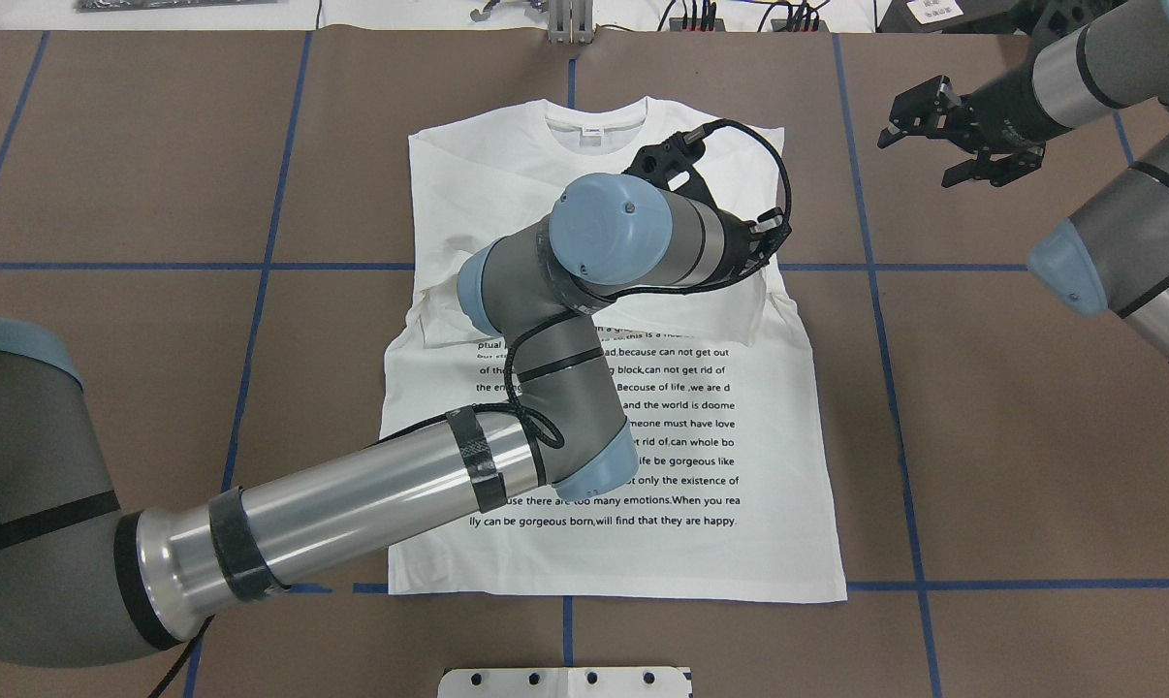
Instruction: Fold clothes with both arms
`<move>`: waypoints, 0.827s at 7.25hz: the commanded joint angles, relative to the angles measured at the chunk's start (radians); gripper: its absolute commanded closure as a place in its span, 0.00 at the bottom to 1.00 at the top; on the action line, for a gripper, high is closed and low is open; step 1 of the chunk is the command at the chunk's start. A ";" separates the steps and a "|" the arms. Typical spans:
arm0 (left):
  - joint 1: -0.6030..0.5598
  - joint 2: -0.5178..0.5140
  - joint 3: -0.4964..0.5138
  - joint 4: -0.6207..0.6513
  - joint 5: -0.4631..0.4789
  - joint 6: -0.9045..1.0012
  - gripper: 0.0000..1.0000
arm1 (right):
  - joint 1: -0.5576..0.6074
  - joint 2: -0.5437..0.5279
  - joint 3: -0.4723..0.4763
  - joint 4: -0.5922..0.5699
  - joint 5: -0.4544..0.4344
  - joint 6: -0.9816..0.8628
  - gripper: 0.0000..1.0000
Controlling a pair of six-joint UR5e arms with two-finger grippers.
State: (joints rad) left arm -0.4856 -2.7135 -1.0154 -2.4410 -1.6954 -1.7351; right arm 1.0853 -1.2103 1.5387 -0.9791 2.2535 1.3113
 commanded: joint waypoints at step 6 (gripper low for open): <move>0.036 -0.054 0.109 -0.055 0.085 -0.001 0.27 | -0.004 -0.011 -0.009 -0.001 -0.015 0.000 0.00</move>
State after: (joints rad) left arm -0.4521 -2.7653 -0.9046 -2.4945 -1.6118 -1.7362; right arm 1.0816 -1.2204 1.5282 -0.9790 2.2413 1.3102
